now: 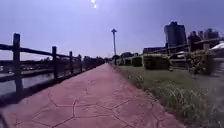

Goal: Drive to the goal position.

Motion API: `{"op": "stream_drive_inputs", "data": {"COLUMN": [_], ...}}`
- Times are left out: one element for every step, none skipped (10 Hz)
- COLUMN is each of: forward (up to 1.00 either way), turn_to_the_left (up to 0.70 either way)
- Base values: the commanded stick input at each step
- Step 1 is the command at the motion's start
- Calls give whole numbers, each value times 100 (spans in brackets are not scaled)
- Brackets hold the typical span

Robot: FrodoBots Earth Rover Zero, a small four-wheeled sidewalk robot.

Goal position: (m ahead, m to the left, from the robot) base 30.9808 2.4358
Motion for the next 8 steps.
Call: {"op": "stream_drive_inputs", "data": {"forward": [92,92,92,92,92,92,92,92], "turn_to_the_left": [3,1,1,1,1,1,1,1]}}
